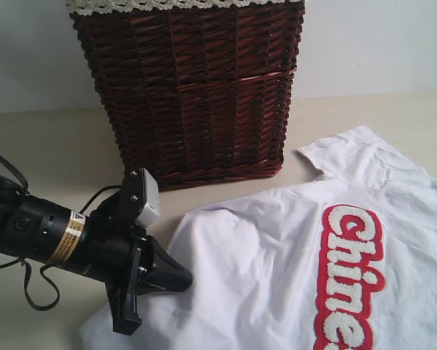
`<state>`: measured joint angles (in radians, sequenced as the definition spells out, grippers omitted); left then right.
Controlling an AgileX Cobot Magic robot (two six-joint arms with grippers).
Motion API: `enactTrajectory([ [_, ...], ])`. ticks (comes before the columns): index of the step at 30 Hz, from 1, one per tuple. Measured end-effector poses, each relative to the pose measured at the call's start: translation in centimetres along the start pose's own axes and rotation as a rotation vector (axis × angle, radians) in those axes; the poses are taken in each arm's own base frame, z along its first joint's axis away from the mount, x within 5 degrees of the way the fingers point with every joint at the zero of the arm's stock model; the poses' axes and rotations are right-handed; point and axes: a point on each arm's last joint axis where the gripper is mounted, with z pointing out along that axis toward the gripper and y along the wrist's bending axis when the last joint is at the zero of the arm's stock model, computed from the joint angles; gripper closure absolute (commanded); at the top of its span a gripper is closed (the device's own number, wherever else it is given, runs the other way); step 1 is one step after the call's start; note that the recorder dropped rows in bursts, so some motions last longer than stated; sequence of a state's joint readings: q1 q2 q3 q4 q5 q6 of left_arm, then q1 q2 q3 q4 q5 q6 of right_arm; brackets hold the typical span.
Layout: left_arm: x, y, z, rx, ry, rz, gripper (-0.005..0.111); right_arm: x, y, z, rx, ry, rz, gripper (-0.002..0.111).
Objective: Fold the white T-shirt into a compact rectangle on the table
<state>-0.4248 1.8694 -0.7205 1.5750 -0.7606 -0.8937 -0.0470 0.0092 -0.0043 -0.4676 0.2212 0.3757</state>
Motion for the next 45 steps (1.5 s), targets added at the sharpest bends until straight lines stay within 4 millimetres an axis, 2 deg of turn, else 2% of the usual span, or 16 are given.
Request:
enactTrajectory([
  [5,-1.1,0.1,-0.9,-0.054,-0.026,0.017,0.105,0.0,0.0,0.0,0.000,0.000,0.000,0.108],
  [7,-1.4,0.5,-1.3,-0.107,-0.013,0.026,0.096,0.0,0.0,0.0,0.000,0.000,0.000,0.108],
  [12,-0.6,1.7,-1.2,-0.217,0.066,-0.010,0.056,0.0,0.0,0.0,0.000,0.000,0.000,0.108],
  [13,-0.3,1.9,-1.1,-0.227,0.080,-0.026,0.050,0.0,0.0,0.0,0.000,0.000,0.000,0.108],
  [15,0.3,2.2,-0.7,-0.235,0.099,-0.064,0.047,0.0,0.0,0.0,0.000,0.000,0.000,0.108],
  [20,1.4,2.4,0.0,-0.236,0.133,-0.168,0.055,0.0,0.0,0.0,0.000,0.000,0.000,0.108],
  [22,1.6,2.3,0.1,-0.225,0.149,-0.175,0.066,0.0,0.0,0.0,0.000,0.000,0.000,0.108],
  [28,1.5,1.5,0.3,-0.125,0.137,-0.140,0.106,0.0,0.0,0.0,0.000,0.000,0.000,0.108],
  [32,1.4,1.3,0.4,-0.099,0.129,-0.132,0.107,0.0,0.0,0.0,0.000,0.000,0.000,0.108],
  [38,1.0,1.6,-0.3,-0.162,0.142,-0.108,0.107,0.0,0.0,0.0,0.000,0.000,0.000,0.108],
  [42,-1.2,1.2,-1.8,-0.179,0.074,-0.045,0.107,0.0,0.0,0.0,0.000,0.000,0.000,0.108],
  [45,-4.0,0.0,-2.9,-0.077,-0.059,0.064,0.107,0.0,0.0,0.0,0.000,0.000,0.000,0.108],
])
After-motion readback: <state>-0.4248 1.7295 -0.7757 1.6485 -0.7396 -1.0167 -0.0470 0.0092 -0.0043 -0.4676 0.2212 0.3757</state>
